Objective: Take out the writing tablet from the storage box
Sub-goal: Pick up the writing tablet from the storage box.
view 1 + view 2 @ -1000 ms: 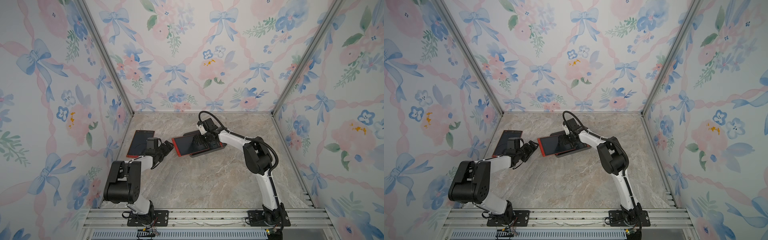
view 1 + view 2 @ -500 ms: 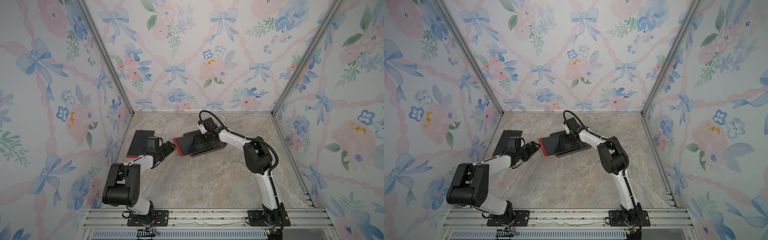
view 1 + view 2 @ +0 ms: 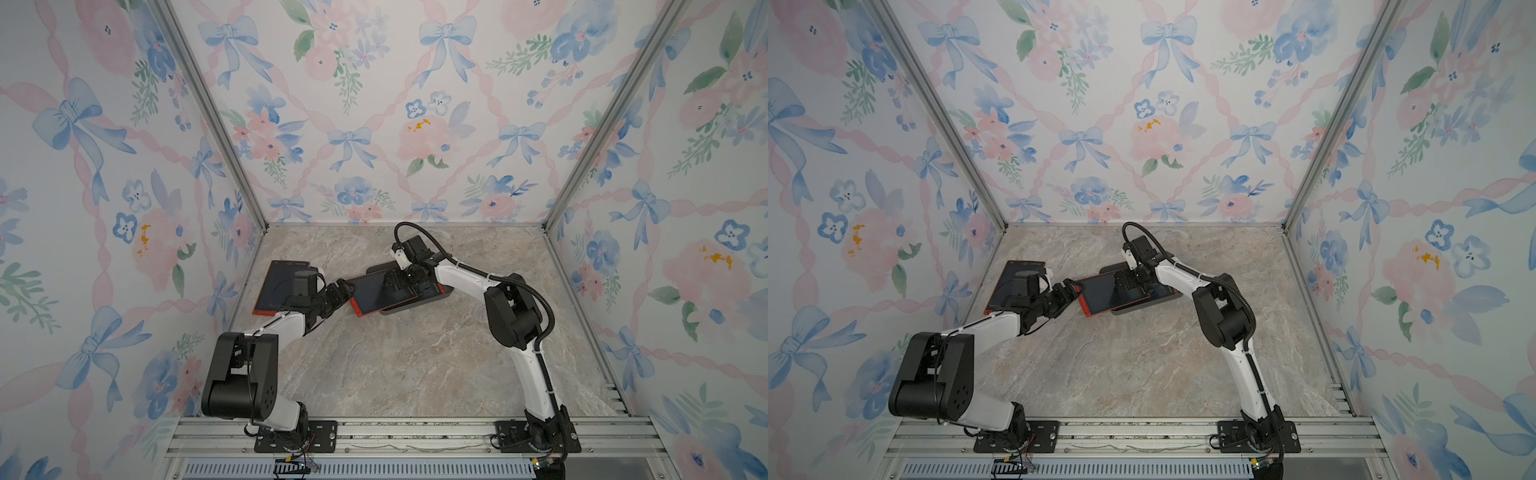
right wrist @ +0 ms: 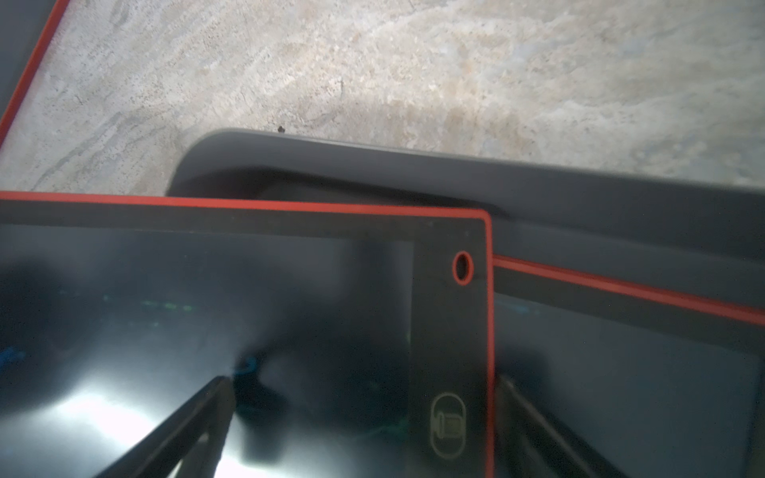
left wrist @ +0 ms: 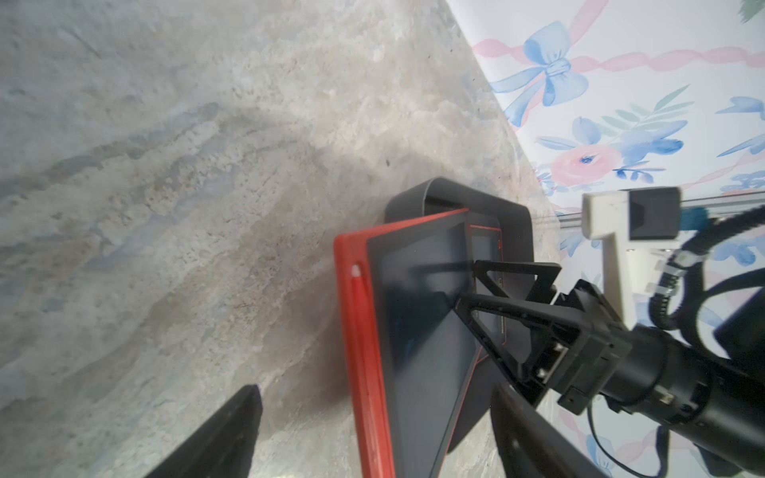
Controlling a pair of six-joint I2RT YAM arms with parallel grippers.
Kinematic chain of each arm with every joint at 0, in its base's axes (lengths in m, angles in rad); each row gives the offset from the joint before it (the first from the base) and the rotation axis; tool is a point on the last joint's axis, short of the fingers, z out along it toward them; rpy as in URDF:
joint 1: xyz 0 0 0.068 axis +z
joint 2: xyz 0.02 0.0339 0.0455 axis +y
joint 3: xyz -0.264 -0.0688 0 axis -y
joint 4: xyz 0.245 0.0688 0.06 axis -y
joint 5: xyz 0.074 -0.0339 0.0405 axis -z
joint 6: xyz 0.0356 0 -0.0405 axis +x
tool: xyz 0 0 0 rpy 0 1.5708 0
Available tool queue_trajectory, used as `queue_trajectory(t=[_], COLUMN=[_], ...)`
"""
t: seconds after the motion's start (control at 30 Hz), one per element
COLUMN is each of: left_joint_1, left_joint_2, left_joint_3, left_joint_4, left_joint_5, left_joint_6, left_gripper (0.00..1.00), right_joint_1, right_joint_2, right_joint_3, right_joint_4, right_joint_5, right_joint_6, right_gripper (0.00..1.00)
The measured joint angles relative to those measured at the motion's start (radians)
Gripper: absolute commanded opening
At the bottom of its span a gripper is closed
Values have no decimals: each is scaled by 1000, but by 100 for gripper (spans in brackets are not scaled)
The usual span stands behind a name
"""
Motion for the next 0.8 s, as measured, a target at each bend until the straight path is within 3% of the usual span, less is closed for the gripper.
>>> queue_trajectory(t=[0.17, 0.63, 0.8], left_joint_1=[-9, -32, -29], left_joint_2=[39, 113, 118], left_joint_3=[22, 77, 90], left_joint_4=[-1, 31, 68], left_joint_5=[27, 75, 107], left_joint_6=[3, -7, -28], left_gripper=[78, 14, 4], right_joint_1=[0, -1, -12], right_joint_2=[1, 2, 3], right_joint_3=[3, 6, 5], right_joint_4=[-5, -14, -11], right_joint_5=[0, 0, -8], right_joint_6=[0, 1, 23], right_gripper=[99, 100, 97])
